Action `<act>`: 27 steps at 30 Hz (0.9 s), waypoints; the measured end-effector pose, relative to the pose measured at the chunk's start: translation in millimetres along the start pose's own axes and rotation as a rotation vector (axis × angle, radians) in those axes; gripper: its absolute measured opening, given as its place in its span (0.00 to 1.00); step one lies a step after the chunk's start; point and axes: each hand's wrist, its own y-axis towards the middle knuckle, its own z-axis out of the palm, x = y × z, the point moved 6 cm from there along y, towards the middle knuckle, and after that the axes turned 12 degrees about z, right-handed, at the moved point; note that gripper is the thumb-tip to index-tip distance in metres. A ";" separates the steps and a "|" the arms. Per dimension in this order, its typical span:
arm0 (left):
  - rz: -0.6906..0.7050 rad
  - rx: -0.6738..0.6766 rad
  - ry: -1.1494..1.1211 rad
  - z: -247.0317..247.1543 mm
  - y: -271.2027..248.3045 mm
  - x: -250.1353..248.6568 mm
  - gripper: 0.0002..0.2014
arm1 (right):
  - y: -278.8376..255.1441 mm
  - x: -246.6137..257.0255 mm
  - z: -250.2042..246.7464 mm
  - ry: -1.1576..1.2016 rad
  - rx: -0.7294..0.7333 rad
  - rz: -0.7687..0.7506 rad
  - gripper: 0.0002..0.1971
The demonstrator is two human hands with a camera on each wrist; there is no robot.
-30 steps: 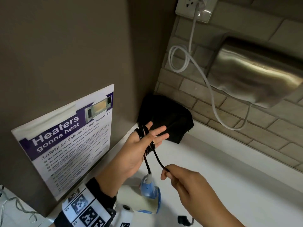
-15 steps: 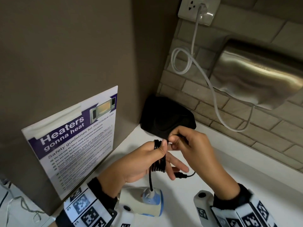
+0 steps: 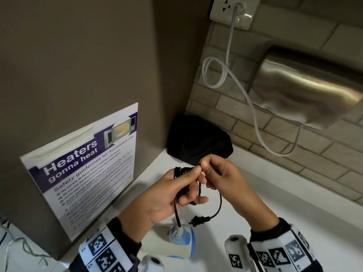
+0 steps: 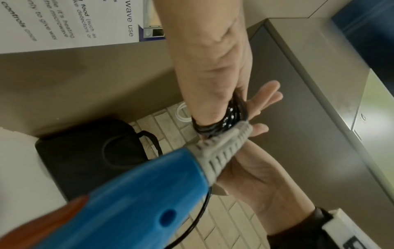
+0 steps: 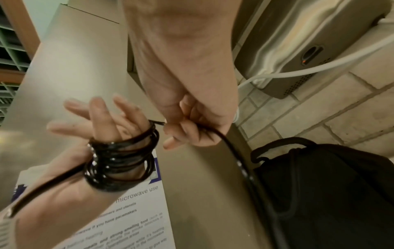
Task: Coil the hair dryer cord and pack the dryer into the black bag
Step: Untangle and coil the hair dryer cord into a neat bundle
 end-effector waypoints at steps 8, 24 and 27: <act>0.029 0.105 0.111 -0.9 0.8 -1.6 0.18 | -12.5 -1.8 14.2 0.173 0.334 0.168 0.19; -0.023 0.132 0.080 -0.1 0.8 2.4 0.22 | -17.1 -7.4 20.2 0.072 0.215 0.266 0.18; -0.043 0.070 0.055 2.4 0.7 2.6 0.22 | -16.3 -5.2 18.1 0.108 0.199 0.254 0.19</act>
